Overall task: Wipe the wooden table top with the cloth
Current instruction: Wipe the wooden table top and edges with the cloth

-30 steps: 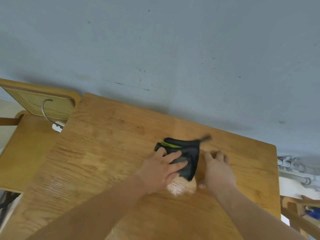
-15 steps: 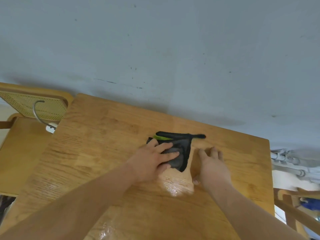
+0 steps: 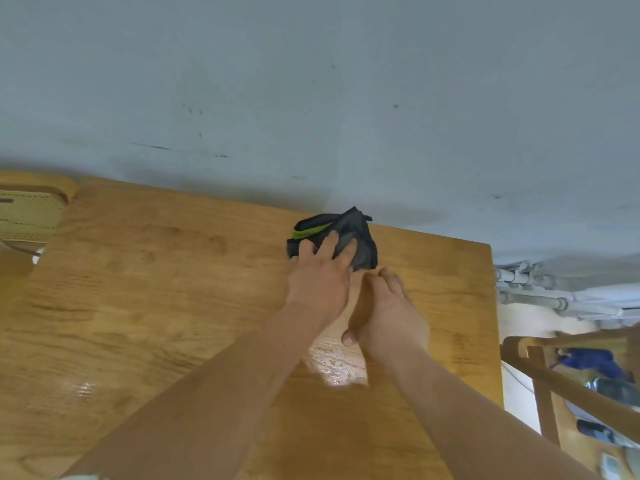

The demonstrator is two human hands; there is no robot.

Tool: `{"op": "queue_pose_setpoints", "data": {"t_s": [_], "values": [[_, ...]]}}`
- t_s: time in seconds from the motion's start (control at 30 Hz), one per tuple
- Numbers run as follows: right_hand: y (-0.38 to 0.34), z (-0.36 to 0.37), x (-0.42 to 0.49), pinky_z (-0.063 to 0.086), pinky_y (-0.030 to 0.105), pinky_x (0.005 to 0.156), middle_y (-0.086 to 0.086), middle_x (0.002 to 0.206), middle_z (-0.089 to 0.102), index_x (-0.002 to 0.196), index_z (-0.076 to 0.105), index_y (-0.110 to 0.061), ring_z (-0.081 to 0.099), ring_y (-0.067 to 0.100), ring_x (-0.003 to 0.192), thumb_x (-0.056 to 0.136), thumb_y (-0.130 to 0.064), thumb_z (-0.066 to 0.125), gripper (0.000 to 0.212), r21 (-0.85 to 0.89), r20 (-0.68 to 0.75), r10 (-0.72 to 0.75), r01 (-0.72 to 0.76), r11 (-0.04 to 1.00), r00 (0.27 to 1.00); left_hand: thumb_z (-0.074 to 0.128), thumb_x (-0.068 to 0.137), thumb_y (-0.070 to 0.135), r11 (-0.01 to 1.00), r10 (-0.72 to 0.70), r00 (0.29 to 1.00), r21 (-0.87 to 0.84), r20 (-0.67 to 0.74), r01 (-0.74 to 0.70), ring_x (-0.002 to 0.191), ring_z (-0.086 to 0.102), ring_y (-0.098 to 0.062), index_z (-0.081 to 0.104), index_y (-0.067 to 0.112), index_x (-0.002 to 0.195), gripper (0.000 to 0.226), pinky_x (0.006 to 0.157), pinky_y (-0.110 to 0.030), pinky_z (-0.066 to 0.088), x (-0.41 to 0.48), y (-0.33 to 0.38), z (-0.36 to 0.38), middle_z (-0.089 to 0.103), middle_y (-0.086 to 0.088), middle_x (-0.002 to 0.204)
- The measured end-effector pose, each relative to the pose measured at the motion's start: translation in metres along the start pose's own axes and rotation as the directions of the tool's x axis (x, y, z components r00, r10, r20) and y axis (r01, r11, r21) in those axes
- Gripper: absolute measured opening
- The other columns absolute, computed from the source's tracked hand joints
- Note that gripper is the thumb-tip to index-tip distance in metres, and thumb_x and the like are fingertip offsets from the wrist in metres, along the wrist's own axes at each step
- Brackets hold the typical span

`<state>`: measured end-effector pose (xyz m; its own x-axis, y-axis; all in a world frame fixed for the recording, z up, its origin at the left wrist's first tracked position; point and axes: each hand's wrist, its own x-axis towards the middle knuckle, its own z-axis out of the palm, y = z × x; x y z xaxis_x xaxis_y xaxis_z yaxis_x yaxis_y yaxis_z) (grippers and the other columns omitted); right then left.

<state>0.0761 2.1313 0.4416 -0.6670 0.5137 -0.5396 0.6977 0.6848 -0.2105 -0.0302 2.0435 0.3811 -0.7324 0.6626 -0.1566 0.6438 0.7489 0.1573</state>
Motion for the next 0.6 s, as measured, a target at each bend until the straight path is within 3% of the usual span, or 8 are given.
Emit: {"op": "queue_pose_setpoints", "data": {"t_s": [0.03, 0.1, 0.17, 0.23, 0.33, 0.43, 0.6], "values": [[0.007, 0.0, -0.001, 0.052, 0.04, 0.098, -0.013, 0.163, 0.027, 0.145, 0.035, -0.037, 0.032, 0.016, 0.149, 0.064, -0.038, 0.094, 0.1, 0.103, 0.002, 0.01, -0.01, 0.995, 1.0, 0.032, 0.105, 0.044, 0.999, 0.034, 0.999, 0.009, 0.025, -0.034, 0.107, 0.033, -0.033, 0.014, 0.038, 0.158, 0.056, 0.087, -0.046, 0.046, -0.003, 0.01, 0.002, 0.023, -0.001, 0.164], [0.027, -0.003, -0.008, 0.056, 0.028, 0.079, -0.012, 0.136, 0.054, 0.135, 0.044, -0.035, 0.06, 0.015, 0.117, 0.076, -0.029, 0.085, 0.072, 0.423, 0.025, 0.03, -0.038, 0.905, 0.999, 0.032, 0.105, 0.047, 0.999, 0.052, 0.997, 0.013, 0.052, -0.052, 0.108, 0.032, -0.032, 0.013, 0.041, 0.158, 0.056, 0.087, -0.044, 0.045, -0.01, 0.027, 0.004, 0.022, 0.002, 0.164], [0.051, -0.011, -0.023, 0.047, 0.013, 0.064, -0.02, 0.109, 0.06, 0.121, 0.051, -0.035, 0.063, 0.008, 0.1, 0.088, -0.017, 0.069, 0.042, 0.612, -0.015, 0.049, -0.03, 0.79, 0.999, 0.032, 0.105, 0.049, 0.998, 0.063, 0.996, 0.013, 0.066, -0.064, 0.111, 0.032, -0.031, 0.013, 0.042, 0.158, 0.057, 0.088, -0.043, 0.046, -0.021, 0.038, 0.006, 0.022, 0.003, 0.165], [0.078, -0.018, -0.043, 0.041, 0.007, 0.062, -0.027, 0.102, 0.059, 0.107, 0.055, -0.04, 0.061, 0.0, 0.094, 0.087, -0.006, 0.057, 0.039, 0.633, -0.114, 0.087, 0.005, 0.774, 0.99, 0.032, 0.104, 0.052, 0.996, 0.086, 0.992, 0.01, 0.087, -0.087, 0.112, 0.032, -0.03, 0.012, 0.043, 0.159, 0.059, 0.089, -0.044, 0.047, -0.038, 0.053, 0.009, 0.021, 0.003, 0.166], [0.114, -0.013, -0.084, 0.043, 0.009, 0.057, -0.016, 0.093, 0.067, 0.093, 0.058, -0.04, 0.061, -0.006, 0.079, 0.078, 0.0, 0.052, 0.043, 0.71, -0.125, 0.154, -0.02, 0.704, 0.98, 0.033, 0.103, 0.055, 0.992, 0.122, 0.982, 0.005, 0.142, -0.124, 0.114, 0.031, -0.031, 0.01, 0.043, 0.159, 0.062, 0.089, -0.043, 0.046, -0.068, 0.086, 0.014, 0.018, 0.003, 0.167], [0.15, 0.004, -0.128, 0.043, 0.008, 0.058, -0.006, 0.084, 0.068, 0.085, 0.062, -0.029, 0.061, 0.003, 0.077, 0.073, -0.008, 0.053, 0.027, 0.748, -0.083, 0.173, -0.054, 0.661, 0.981, 0.032, 0.104, 0.053, 0.986, 0.165, 0.967, -0.018, 0.192, -0.165, 0.116, 0.031, -0.031, 0.01, 0.044, 0.159, 0.06, 0.092, -0.043, 0.047, -0.109, 0.125, 0.02, 0.017, 0.004, 0.166], [0.21, 0.036, -0.191, 0.044, 0.006, 0.063, -0.005, 0.091, 0.07, 0.092, 0.066, -0.024, 0.063, 0.008, 0.083, 0.087, 0.003, 0.055, 0.029, 0.728, 0.064, 0.165, -0.159, 0.667, 0.984, 0.035, 0.106, 0.048, 0.979, 0.204, 0.944, -0.063, 0.258, -0.195, 0.118, 0.033, -0.031, 0.013, 0.045, 0.158, 0.056, 0.093, -0.041, 0.048, -0.21, 0.182, 0.036, 0.019, 0.004, 0.164]]}}
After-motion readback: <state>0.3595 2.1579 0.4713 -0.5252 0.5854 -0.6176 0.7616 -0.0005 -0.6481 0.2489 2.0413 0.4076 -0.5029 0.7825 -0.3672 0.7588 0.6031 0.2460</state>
